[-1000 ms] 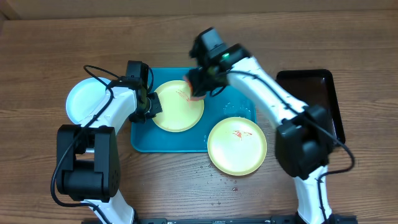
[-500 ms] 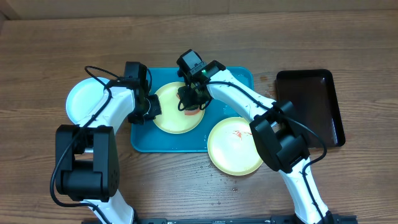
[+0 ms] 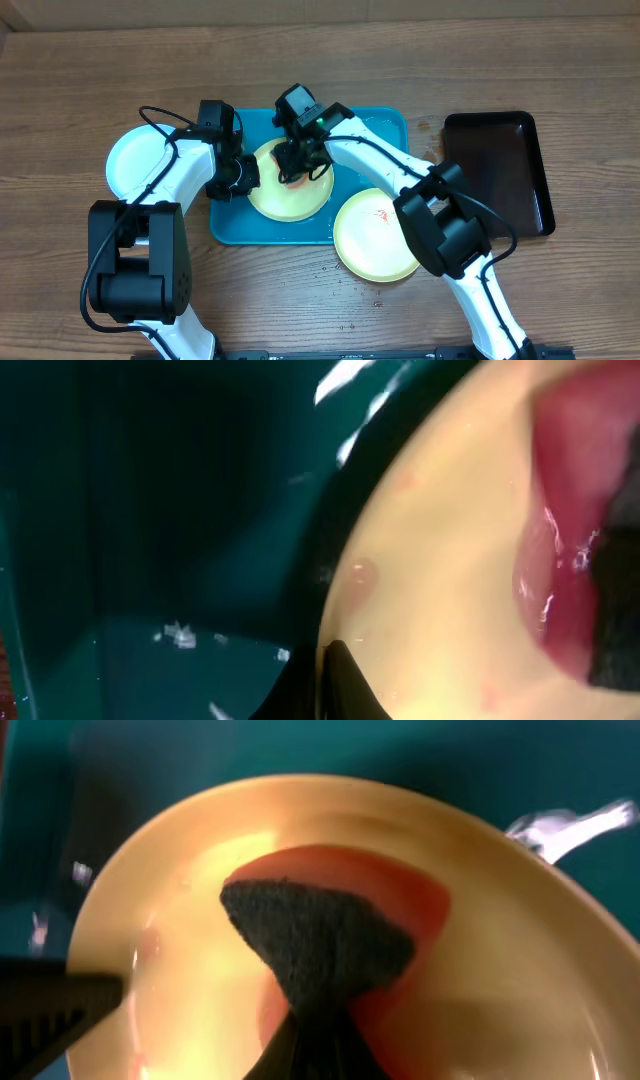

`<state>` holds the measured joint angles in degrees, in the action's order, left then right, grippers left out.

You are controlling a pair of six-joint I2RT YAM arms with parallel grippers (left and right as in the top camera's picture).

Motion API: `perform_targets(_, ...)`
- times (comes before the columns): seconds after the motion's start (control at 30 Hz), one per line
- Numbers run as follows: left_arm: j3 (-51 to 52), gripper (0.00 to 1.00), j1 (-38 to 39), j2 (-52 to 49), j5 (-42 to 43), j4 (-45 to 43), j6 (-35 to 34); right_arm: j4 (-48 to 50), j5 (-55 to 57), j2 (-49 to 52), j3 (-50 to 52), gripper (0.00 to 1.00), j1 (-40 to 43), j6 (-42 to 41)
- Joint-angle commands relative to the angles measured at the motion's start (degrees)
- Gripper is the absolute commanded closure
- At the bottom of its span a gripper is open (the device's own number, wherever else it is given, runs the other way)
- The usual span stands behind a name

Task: Clean dirty plates on tray and stack at the side
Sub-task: 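Scrub the top yellow plate with the sponge in the right gripper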

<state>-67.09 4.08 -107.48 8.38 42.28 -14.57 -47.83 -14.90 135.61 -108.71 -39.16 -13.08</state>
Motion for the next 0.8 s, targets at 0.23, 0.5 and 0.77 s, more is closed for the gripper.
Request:
perform_targets(0.23,0.5,0.96,0.4,-0.5,2.6,0.1,1.7,-8.3,11.5,1.8,-2.5,0.96,0.7,-2.1)
perform_targets(0.5,0.5,0.96,0.4,-0.5,2.6,0.5,1.9,-2.6,13.7,1.9,-3.8,0.96,1.0,-3.9)
perform_targets(0.77,0.5,0.96,0.4,-0.5,2.6,0.5,1.9,0.9,-3.8,2.8,-3.8,0.96,-1.1,-2.8)
